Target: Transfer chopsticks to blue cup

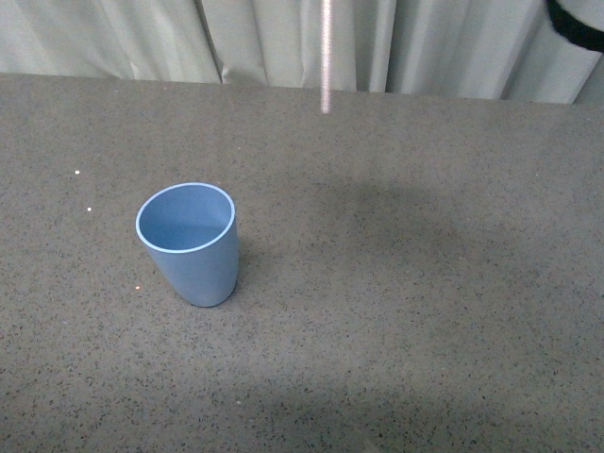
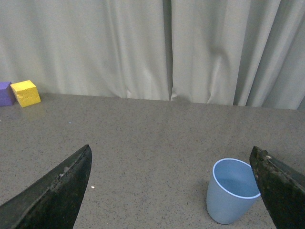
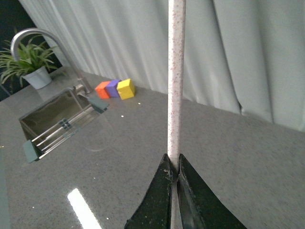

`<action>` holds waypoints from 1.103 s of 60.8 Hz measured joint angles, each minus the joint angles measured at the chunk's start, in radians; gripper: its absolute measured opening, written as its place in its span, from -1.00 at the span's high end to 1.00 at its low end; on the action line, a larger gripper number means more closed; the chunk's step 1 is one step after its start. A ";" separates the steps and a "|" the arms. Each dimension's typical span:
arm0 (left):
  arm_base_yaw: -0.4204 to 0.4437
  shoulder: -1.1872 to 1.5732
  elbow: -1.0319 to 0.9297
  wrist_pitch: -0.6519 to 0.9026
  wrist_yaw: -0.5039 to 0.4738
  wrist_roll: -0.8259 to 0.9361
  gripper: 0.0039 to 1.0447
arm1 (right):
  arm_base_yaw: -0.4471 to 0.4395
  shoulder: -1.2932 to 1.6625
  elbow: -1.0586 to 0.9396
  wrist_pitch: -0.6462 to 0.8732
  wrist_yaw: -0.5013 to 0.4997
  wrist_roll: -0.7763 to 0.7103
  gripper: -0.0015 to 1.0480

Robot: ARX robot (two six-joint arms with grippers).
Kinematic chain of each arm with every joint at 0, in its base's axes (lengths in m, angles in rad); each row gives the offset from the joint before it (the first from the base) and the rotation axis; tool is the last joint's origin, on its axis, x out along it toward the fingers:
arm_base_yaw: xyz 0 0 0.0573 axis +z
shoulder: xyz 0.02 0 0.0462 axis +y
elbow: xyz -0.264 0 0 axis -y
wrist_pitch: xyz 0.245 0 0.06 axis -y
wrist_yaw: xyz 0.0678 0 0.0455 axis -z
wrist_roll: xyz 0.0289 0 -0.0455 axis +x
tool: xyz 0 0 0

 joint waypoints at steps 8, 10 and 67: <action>0.000 0.000 0.000 0.000 0.000 0.000 -0.88 | 0.061 0.105 0.018 0.109 -0.015 -0.018 0.98; 0.000 0.000 0.000 0.000 0.000 0.000 -0.88 | 0.075 0.138 0.033 0.113 -0.020 -0.028 0.98; 0.000 0.000 0.000 0.000 0.000 0.000 -0.88 | 0.171 0.391 0.151 0.105 -0.039 -0.108 0.86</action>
